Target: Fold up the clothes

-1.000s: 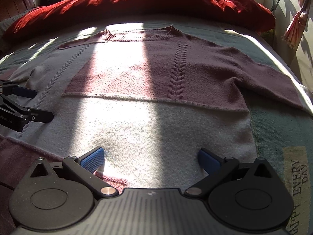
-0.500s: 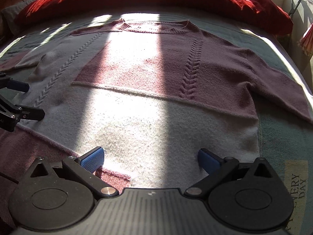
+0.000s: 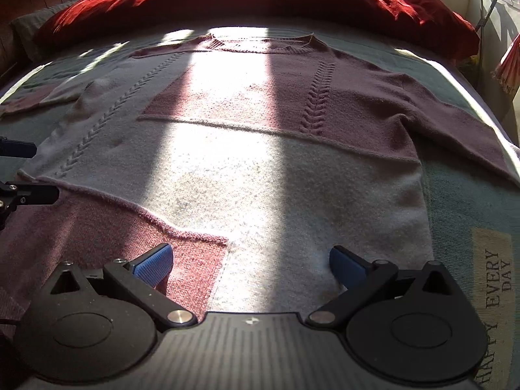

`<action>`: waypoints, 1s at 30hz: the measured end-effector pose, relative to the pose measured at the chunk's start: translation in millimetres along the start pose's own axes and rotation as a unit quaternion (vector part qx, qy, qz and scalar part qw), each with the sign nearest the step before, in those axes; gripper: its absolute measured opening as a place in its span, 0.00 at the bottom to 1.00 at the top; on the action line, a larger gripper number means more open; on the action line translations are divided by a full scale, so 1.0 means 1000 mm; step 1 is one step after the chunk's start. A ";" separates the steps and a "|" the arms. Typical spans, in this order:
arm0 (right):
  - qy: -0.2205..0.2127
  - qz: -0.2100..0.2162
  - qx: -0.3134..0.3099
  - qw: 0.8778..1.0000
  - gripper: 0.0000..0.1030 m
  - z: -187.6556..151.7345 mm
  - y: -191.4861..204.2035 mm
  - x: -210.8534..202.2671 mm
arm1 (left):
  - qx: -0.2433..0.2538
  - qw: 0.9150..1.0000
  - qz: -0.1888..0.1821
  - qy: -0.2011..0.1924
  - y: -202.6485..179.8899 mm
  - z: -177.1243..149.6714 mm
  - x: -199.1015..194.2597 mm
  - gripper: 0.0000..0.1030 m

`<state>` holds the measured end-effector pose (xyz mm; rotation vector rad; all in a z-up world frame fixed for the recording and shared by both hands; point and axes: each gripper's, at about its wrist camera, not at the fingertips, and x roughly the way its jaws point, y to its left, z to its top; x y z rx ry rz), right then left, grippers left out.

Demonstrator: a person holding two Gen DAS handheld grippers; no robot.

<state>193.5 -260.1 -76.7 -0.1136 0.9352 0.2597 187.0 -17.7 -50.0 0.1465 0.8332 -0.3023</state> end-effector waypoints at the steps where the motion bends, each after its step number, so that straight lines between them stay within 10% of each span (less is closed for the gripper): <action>1: -0.004 -0.004 0.000 1.000 1.00 -0.008 0.001 -0.005 | -0.007 1.000 -0.004 0.002 -0.004 -0.007 -0.005 0.99; 12: -0.072 -0.030 0.034 0.996 1.00 -0.078 0.007 -0.037 | -0.054 0.999 0.001 0.003 -0.024 -0.080 -0.036 0.99; 22: -0.063 0.009 0.052 0.997 1.00 -0.075 -0.003 -0.058 | -0.057 0.997 -0.046 -0.022 -0.050 -0.022 -0.013 1.00; 30: -0.085 0.012 0.038 0.996 1.00 -0.106 -0.010 -0.052 | -0.020 0.998 -0.048 -0.031 -0.077 -0.050 0.003 0.99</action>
